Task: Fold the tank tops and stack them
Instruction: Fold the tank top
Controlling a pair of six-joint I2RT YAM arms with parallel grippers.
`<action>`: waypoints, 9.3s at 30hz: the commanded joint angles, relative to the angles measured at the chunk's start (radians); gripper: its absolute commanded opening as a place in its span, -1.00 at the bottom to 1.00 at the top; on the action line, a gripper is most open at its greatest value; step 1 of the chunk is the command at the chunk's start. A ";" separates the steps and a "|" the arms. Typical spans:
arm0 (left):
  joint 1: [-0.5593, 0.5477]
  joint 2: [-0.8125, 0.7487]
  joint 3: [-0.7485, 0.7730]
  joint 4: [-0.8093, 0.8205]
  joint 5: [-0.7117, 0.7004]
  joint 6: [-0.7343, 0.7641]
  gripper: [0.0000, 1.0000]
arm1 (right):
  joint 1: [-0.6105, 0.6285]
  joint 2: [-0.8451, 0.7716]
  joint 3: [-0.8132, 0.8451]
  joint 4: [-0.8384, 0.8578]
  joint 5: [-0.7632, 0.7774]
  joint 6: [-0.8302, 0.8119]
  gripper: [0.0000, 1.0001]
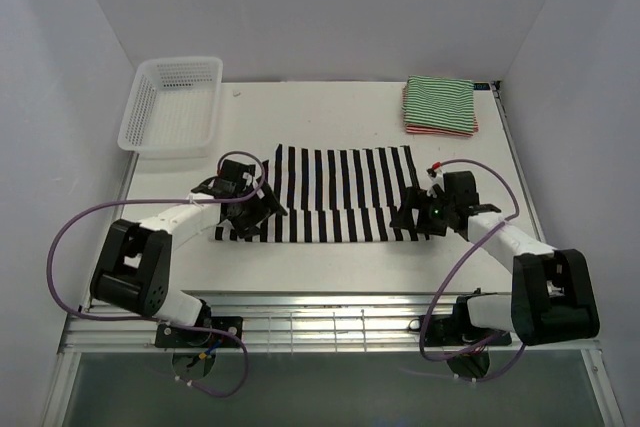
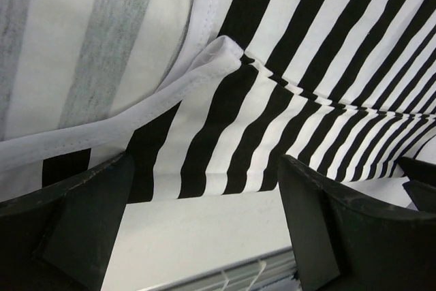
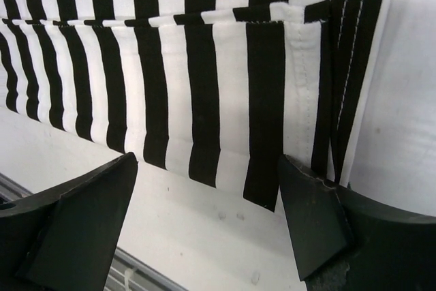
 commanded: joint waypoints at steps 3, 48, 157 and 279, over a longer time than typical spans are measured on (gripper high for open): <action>-0.014 -0.114 -0.041 -0.177 -0.012 -0.015 0.96 | 0.008 -0.118 -0.064 -0.184 -0.027 0.004 0.80; 0.046 0.815 1.135 -0.292 -0.276 0.416 0.43 | 0.003 0.570 0.863 -0.193 0.239 -0.123 0.80; 0.018 0.457 0.689 -0.025 -0.179 0.377 -1.00 | 0.011 0.598 0.823 -0.032 0.262 -0.200 -0.85; -0.253 -0.057 0.379 0.062 0.064 0.112 0.96 | 0.551 -0.355 0.001 -0.274 0.229 0.145 0.80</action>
